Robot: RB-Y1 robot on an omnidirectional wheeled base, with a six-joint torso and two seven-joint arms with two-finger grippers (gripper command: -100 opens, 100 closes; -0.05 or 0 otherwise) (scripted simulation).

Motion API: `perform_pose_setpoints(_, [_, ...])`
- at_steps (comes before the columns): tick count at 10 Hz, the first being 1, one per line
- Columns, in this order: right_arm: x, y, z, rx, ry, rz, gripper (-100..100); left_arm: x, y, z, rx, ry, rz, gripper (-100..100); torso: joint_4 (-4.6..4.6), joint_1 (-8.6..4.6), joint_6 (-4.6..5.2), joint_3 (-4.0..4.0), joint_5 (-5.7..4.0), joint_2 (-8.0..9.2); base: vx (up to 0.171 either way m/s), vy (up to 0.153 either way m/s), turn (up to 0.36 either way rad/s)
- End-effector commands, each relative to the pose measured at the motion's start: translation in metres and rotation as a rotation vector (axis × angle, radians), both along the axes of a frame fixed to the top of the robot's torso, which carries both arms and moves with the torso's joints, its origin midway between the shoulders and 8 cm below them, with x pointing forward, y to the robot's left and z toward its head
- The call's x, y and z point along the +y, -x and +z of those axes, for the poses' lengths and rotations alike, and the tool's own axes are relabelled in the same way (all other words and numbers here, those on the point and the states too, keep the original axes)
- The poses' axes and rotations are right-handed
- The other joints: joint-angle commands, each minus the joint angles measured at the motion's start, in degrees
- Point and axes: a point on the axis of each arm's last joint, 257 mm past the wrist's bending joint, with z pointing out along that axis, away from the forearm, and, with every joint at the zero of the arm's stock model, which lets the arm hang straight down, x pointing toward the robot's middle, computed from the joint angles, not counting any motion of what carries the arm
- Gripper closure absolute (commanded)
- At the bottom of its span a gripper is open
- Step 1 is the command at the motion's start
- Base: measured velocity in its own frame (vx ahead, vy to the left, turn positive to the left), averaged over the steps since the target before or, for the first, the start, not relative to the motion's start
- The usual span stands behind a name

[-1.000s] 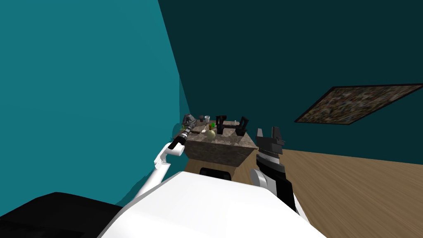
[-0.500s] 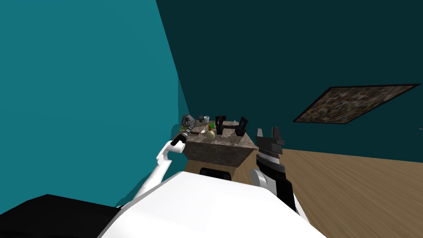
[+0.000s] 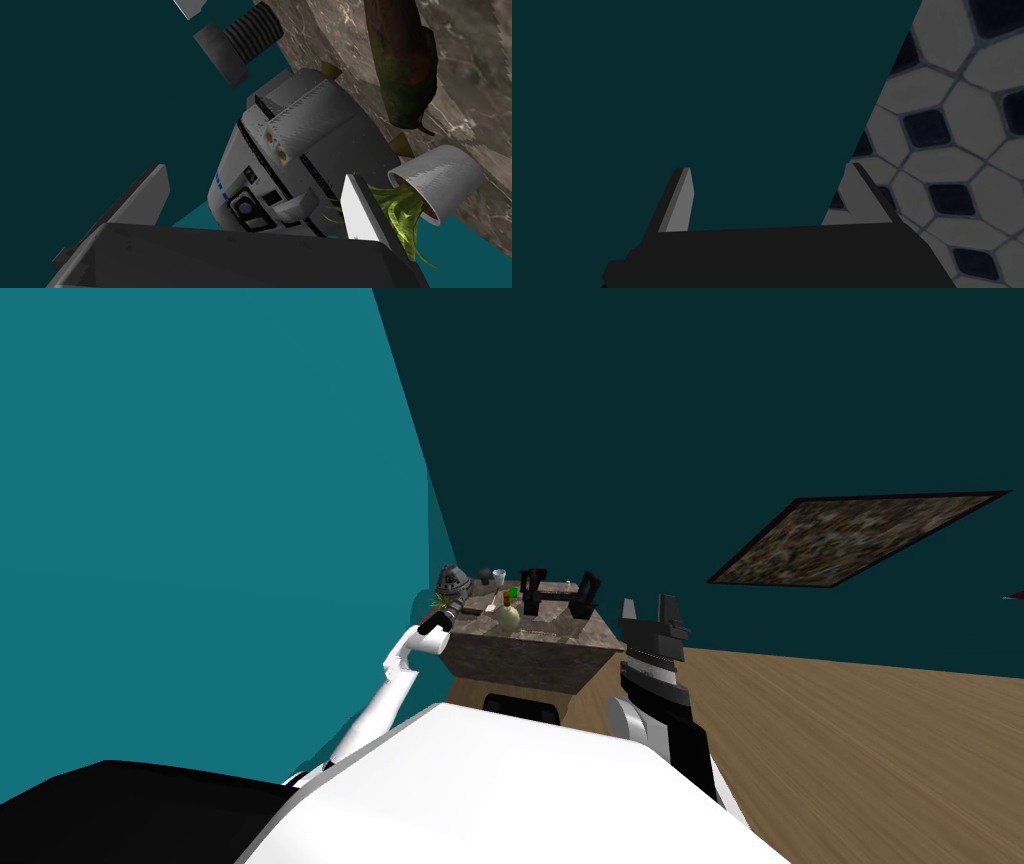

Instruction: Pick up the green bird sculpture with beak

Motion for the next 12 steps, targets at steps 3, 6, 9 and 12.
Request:
perform_pose_setpoints(3, [0.0,0.0,0.0,0.0,0.0,0.0,0,0.011,-0.001,-0.023,0.096,0.012,0.037,-100,0.0,0.02,0.0,-0.01,0.01,-0.02,0.034,0.009,-0.017])
perform_pose_setpoints(6, [0.0,0.0,0.0,0.0,0.0,0.0,0,0.016,0.002,-0.037,0.153,0.019,0.059,-100,0.0,0.03,0.0,0.0,0.01,0.0,0.027,0.011,-0.011])
perform_pose_setpoints(9, [0.0,0.0,0.0,0.0,0.0,0.0,0,0.025,0.005,-0.056,0.235,0.032,0.094,-100,0.0,0.02,-0.01,0.0,0.01,0.0,0.032,0.01,-0.011])
perform_pose_setpoints(12, [0.0,0.0,0.0,0.0,0.0,0.0,0,0.031,0.01,-0.072,0.307,0.045,0.125,-100,-0.01,0.04,0.0,-0.02,0.01,-0.03,0.039,0.014,-0.01])
